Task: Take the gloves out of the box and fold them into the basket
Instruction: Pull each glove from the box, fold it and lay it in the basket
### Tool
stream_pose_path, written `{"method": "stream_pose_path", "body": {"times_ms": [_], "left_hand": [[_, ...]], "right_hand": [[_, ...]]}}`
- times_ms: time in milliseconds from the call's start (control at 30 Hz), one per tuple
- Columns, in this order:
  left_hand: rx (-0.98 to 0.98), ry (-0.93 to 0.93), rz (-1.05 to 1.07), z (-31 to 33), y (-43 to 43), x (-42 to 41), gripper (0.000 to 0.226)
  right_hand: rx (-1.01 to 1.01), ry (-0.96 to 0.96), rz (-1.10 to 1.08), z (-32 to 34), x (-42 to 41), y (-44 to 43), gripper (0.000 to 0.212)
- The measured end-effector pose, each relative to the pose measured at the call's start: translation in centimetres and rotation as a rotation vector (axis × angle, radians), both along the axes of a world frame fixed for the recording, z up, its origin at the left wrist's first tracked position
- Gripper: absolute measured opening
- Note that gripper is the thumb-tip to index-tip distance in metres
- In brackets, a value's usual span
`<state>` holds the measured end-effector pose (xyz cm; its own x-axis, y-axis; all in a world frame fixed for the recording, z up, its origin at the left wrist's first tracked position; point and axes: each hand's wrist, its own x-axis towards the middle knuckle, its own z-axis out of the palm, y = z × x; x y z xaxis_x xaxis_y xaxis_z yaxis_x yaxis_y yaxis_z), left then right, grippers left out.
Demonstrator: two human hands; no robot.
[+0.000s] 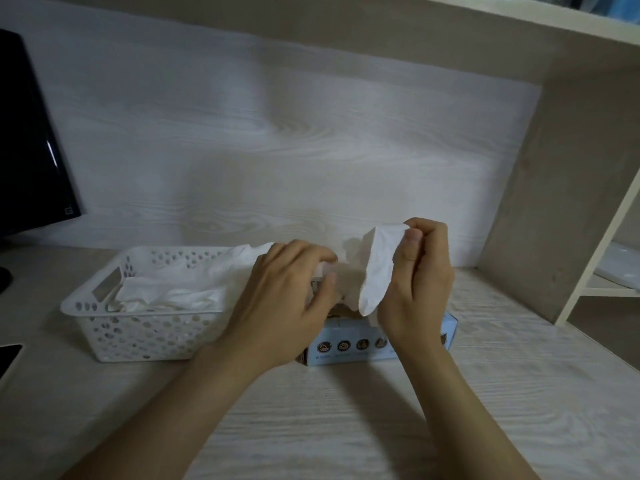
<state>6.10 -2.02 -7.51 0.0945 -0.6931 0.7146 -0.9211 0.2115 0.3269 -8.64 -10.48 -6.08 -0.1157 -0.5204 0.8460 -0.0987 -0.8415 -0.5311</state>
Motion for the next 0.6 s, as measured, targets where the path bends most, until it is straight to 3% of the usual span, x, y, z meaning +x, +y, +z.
{"method": "stream_pose_path", "body": {"times_ms": [133,200,300,467,600], "left_hand": [[0.049,0.263,-0.082,0.5,0.5,0.0,0.055],[0.014,0.318,-0.152,0.8,0.7,0.1,0.044],[-0.080,0.371,-0.193,1.4,0.9,0.2,0.011],[-0.125,0.591,-0.240,1.8,1.1,1.0,0.010],[-0.131,0.663,-0.288,2.0,1.2,1.3,0.007]], "right_hand": [[0.019,0.021,0.211,0.1,0.3,0.8,0.025],[0.069,0.022,0.321,0.2,0.4,1.1,0.027],[0.208,-0.036,0.466,0.4,0.3,1.3,0.025],[0.417,-0.002,0.607,0.3,0.3,0.5,0.017],[0.385,0.120,0.666,0.2,0.3,1.1,0.017]]}}
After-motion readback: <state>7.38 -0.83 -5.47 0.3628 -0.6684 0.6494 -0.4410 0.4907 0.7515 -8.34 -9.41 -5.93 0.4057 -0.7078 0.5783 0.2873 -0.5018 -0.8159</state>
